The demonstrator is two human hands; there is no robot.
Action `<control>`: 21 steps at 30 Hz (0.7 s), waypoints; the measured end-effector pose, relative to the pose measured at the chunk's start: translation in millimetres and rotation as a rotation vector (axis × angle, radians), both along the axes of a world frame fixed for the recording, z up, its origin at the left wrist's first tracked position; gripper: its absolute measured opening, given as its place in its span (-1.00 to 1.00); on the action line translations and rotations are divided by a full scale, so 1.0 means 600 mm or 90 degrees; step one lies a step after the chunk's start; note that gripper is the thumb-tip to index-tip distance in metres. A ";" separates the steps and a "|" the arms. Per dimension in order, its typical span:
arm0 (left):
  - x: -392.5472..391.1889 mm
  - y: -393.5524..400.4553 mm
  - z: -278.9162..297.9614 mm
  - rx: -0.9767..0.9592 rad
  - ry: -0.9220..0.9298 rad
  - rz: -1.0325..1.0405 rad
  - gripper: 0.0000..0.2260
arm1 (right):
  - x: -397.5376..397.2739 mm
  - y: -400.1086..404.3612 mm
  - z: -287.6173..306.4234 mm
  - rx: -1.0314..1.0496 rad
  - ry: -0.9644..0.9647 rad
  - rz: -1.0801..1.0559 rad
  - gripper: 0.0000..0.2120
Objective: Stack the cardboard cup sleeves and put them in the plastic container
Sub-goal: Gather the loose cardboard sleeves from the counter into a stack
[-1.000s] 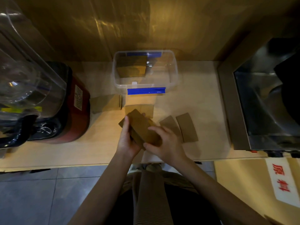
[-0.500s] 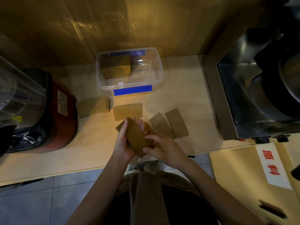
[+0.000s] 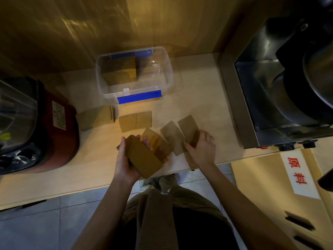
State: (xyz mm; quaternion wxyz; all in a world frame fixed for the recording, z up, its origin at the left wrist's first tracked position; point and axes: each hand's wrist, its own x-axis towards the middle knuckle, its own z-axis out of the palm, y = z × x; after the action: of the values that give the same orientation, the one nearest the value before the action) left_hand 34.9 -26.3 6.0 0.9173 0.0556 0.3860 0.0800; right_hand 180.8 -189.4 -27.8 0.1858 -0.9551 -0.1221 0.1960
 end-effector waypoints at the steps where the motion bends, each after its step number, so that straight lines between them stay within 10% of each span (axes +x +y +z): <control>1: -0.003 -0.001 0.000 -0.005 -0.002 -0.002 -0.28 | -0.001 0.000 -0.004 -0.011 0.001 0.000 -0.36; 11: -0.023 -0.001 -0.003 0.024 -0.015 0.004 -0.32 | 0.015 -0.015 -0.010 -0.030 0.003 0.015 -0.41; 21: -0.041 0.007 -0.002 0.037 -0.043 0.040 -0.32 | -0.057 0.068 0.117 0.331 0.180 -0.009 -0.55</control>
State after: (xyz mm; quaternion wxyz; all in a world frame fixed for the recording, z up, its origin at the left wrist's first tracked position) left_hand 10.1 -22.1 4.8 0.9248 0.0671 0.3540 0.1220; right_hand 146.8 -148.5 42.2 0.4404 -0.8396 -0.1347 0.2882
